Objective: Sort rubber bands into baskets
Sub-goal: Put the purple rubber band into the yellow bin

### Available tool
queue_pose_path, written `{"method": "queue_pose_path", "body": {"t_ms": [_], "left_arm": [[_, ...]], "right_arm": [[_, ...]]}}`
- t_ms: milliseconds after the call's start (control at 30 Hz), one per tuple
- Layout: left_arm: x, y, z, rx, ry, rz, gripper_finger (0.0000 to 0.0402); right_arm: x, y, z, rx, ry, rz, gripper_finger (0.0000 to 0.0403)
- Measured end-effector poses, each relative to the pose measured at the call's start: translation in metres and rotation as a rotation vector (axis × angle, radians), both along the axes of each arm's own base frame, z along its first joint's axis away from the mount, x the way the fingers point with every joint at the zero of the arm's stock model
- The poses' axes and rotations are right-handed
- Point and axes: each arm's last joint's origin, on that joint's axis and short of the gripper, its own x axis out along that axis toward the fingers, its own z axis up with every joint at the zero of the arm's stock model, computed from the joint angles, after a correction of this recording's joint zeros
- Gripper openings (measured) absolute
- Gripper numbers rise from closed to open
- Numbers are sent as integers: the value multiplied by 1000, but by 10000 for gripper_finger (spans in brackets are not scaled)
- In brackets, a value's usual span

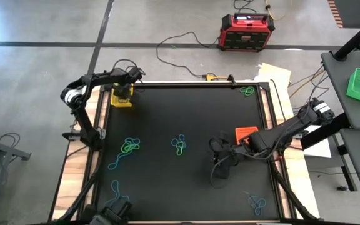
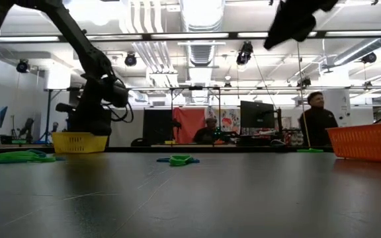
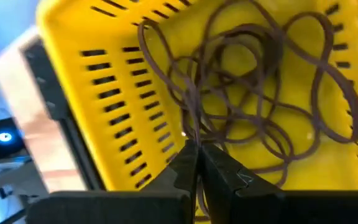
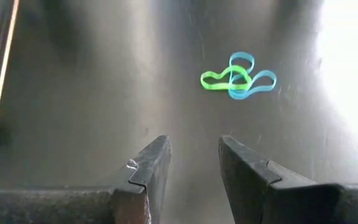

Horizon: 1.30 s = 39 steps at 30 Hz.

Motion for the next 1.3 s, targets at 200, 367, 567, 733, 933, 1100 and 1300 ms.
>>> {"method": "queue_pose_path", "body": {"t_ms": [200, 367, 567, 733, 933, 1100, 1300], "left_arm": [[2, 2, 11, 89, -7, -27, 51], [0, -2, 22, 98, -14, -38, 124], [11, -23, 66, 247, -119, -134, 195], [20, -57, 114, 474, -258, -219, 229], [32, -120, 141, 630, -477, -437, 255], [38, -186, 140, 605, -715, -694, 265], [30, -250, 128, 537, -945, -939, 264]], "right_arm": [[5, -1, 17, -63, -51, 50, 132], [6, -2, 21, -107, -56, 85, 132], [7, -16, 15, -341, 22, 185, 132], [22, -40, 1, -423, 32, 101, 132], [44, -49, -26, -501, 48, 121, 132], [66, -38, -50, -597, 177, 101, 132], [58, 1, -38, -438, 472, 8, 132]]}}
